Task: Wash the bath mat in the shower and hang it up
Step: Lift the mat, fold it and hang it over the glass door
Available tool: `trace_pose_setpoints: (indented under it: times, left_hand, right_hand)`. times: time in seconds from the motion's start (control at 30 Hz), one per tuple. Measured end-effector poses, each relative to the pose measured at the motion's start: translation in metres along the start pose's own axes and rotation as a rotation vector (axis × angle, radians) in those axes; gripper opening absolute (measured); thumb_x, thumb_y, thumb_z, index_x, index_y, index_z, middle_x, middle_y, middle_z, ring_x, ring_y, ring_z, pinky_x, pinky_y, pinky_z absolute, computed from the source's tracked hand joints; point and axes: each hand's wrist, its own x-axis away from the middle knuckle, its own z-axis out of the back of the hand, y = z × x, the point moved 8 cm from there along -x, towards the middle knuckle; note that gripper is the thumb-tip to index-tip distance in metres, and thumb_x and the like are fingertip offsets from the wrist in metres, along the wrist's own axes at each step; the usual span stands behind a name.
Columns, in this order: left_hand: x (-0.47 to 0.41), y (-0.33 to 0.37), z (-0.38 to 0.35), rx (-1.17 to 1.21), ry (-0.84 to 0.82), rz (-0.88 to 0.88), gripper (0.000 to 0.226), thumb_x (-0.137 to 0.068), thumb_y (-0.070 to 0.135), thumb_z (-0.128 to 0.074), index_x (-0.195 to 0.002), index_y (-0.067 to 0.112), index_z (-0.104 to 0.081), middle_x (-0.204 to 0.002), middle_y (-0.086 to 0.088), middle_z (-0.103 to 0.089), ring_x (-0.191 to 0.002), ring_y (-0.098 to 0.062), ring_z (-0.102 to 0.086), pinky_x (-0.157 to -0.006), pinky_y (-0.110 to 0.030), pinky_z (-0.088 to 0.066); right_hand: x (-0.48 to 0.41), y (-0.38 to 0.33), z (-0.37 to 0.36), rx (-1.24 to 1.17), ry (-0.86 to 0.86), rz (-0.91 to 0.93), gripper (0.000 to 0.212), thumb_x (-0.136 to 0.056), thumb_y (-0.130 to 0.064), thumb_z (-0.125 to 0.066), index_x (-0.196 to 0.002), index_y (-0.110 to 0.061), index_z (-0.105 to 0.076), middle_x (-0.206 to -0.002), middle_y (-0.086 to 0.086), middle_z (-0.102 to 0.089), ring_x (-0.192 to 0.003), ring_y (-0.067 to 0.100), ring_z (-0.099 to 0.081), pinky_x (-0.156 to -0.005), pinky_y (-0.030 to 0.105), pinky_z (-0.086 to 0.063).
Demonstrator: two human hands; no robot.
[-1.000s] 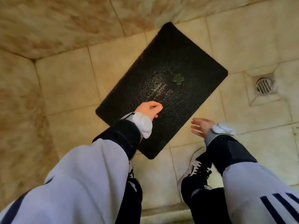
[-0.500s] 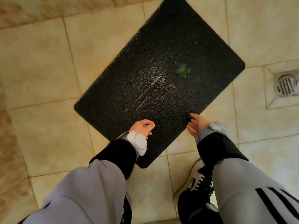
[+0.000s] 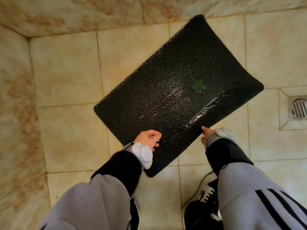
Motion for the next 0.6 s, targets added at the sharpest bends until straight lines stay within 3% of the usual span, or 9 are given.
trace_pose_setpoints:
  times: [0.07, 0.13, 0.23, 0.3, 0.37, 0.4, 0.47, 0.6]
  left_hand:
    - [0.006, 0.003, 0.008, 0.036, 0.029, -0.021, 0.029, -0.097, 0.024, -0.046, -0.122, 0.014, -0.058, -0.108, -0.006, -0.06, -0.094, -0.016, -0.06, -0.078, -0.025, -0.05]
    - [0.021, 0.001, 0.011, 0.069, 0.037, -0.012, 0.029, -0.097, 0.024, -0.047, -0.122, 0.013, -0.058, -0.105, -0.006, -0.06, -0.094, -0.017, -0.06, -0.077, -0.025, -0.05]
    - [0.054, -0.001, 0.011, 0.109, 0.072, -0.006, 0.028, -0.097, 0.024, -0.048, -0.119, 0.012, -0.059, -0.101, -0.005, -0.06, -0.091, -0.018, -0.06, -0.071, -0.022, -0.049]
    - [0.085, -0.002, 0.018, 0.151, 0.1, 0.014, 0.026, -0.096, 0.024, -0.05, -0.115, 0.01, -0.061, -0.099, -0.007, -0.061, -0.085, -0.018, -0.06, -0.068, -0.023, -0.049]
    - [0.116, -0.002, 0.021, 0.176, 0.097, 0.053, 0.028, -0.095, 0.026, -0.052, -0.112, 0.006, -0.061, -0.099, -0.009, -0.062, -0.084, -0.02, -0.061, -0.07, -0.027, -0.049]
    - [0.133, -0.001, 0.023, 0.201, 0.09, 0.084, 0.03, -0.094, 0.028, -0.053, -0.109, 0.003, -0.061, -0.1, -0.011, -0.062, -0.087, -0.022, -0.06, -0.074, -0.03, -0.051]
    - [0.164, 0.004, 0.024, 0.255, 0.063, 0.156, 0.04, -0.093, 0.036, -0.054, -0.109, 0.0, -0.058, -0.103, -0.012, -0.06, -0.092, -0.023, -0.059, -0.084, -0.035, -0.05]
    - [0.207, 0.026, 0.034, 0.415, 0.118, 0.213, 0.064, -0.089, 0.049, -0.054, -0.129, 0.0, -0.047, -0.119, -0.012, -0.056, -0.104, -0.025, -0.059, -0.084, -0.037, -0.05]
  right_hand:
    - [0.007, -0.006, -0.002, 0.021, -0.007, 0.023, 0.034, -0.102, -0.023, -0.041, -0.069, -0.02, -0.036, -0.039, -0.004, -0.055, -0.021, -0.005, -0.046, -0.027, 0.009, -0.036]
    - [0.023, -0.016, -0.013, 0.079, -0.018, 0.042, 0.032, -0.102, -0.02, -0.04, -0.071, -0.019, -0.037, -0.066, 0.0, -0.048, -0.03, -0.001, -0.052, -0.027, 0.008, -0.038]
    - [0.052, -0.025, -0.027, -0.008, -0.036, 0.032, 0.024, -0.102, -0.014, -0.041, -0.078, -0.016, -0.043, -0.074, 0.005, -0.059, -0.028, 0.002, -0.052, -0.024, 0.009, -0.033]
    - [0.085, -0.039, -0.037, -0.063, -0.103, 0.066, 0.029, -0.102, -0.009, -0.039, -0.075, -0.02, -0.04, -0.097, 0.005, -0.052, -0.038, 0.006, -0.059, -0.032, 0.008, -0.042]
    - [0.123, -0.052, -0.046, -0.16, -0.164, 0.083, 0.018, -0.1, -0.006, -0.042, -0.084, -0.014, -0.045, -0.102, 0.006, -0.045, -0.037, 0.002, -0.061, -0.04, 0.01, -0.049]
    - [0.148, -0.058, -0.048, -0.2, -0.207, 0.09, 0.006, -0.099, -0.005, -0.043, -0.1, -0.006, -0.049, -0.105, 0.007, -0.043, -0.035, -0.001, -0.059, -0.042, 0.011, -0.051]
    - [0.187, -0.071, -0.045, -0.178, -0.21, 0.13, 0.04, -0.099, -0.004, -0.045, -0.137, 0.0, -0.036, -0.109, 0.01, -0.042, -0.033, -0.002, -0.058, -0.045, 0.013, -0.053]
    - [0.249, -0.1, -0.038, -0.072, -0.188, 0.208, 0.051, -0.097, -0.003, -0.047, -0.144, 0.003, -0.028, -0.094, 0.009, -0.049, -0.034, 0.001, -0.059, -0.043, 0.014, -0.052]
